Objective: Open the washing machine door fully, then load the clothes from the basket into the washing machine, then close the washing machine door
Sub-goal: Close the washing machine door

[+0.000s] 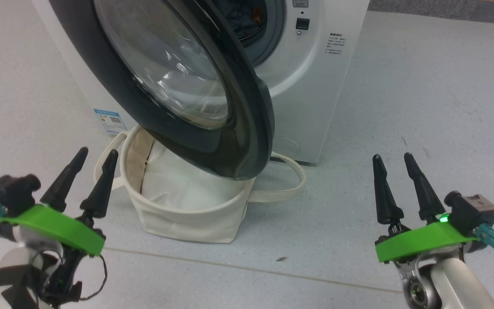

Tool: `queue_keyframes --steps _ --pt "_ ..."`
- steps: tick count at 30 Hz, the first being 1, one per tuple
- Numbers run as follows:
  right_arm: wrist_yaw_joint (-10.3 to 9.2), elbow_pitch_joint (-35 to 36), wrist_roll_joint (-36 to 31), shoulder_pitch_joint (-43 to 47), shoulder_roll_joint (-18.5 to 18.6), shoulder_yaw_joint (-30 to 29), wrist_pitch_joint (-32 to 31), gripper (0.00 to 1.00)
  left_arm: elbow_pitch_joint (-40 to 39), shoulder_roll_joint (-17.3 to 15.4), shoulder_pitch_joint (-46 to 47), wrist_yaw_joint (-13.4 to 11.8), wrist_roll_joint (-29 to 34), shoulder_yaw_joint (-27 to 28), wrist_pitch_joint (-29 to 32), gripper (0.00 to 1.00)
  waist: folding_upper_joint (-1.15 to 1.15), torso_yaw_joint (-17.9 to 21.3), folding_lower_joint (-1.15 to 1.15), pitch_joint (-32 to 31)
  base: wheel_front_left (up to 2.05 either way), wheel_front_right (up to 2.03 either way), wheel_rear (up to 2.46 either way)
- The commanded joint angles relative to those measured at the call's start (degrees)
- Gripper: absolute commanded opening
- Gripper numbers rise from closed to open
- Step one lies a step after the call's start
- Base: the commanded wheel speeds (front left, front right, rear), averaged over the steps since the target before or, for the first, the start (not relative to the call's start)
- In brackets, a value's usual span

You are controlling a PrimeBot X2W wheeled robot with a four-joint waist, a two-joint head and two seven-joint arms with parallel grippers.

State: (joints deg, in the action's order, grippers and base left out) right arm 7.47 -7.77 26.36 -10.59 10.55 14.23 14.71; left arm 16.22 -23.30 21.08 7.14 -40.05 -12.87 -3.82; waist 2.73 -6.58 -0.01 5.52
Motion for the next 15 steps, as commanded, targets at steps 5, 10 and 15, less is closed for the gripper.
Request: queue_keyframes --steps 5,10,15 --pt "0.02 1.0 0.6 -0.6 0.5 1.3 0.3 1.0 3.6 -1.9 1.9 0.3 5.0 0.5 -8.0 1.0 0.0 -0.4 0.01 0.1 0.0 0.0 0.0" --pt "0.02 0.8 0.7 -0.5 0.5 1.7 0.3 1.0 7.5 -0.8 1.5 -0.1 10.1 -0.3 -10.9 1.0 0.0 -0.3 0.01 0.3 0.0 0.0 0.0" --pt "0.02 0.7 0.6 -0.5 0.7 1.7 0.3 1.0 7.7 0.8 1.0 -0.1 13.6 2.1 -11.1 1.0 0.0 -0.2 0.01 0.6 0.0 0.0 0.0"
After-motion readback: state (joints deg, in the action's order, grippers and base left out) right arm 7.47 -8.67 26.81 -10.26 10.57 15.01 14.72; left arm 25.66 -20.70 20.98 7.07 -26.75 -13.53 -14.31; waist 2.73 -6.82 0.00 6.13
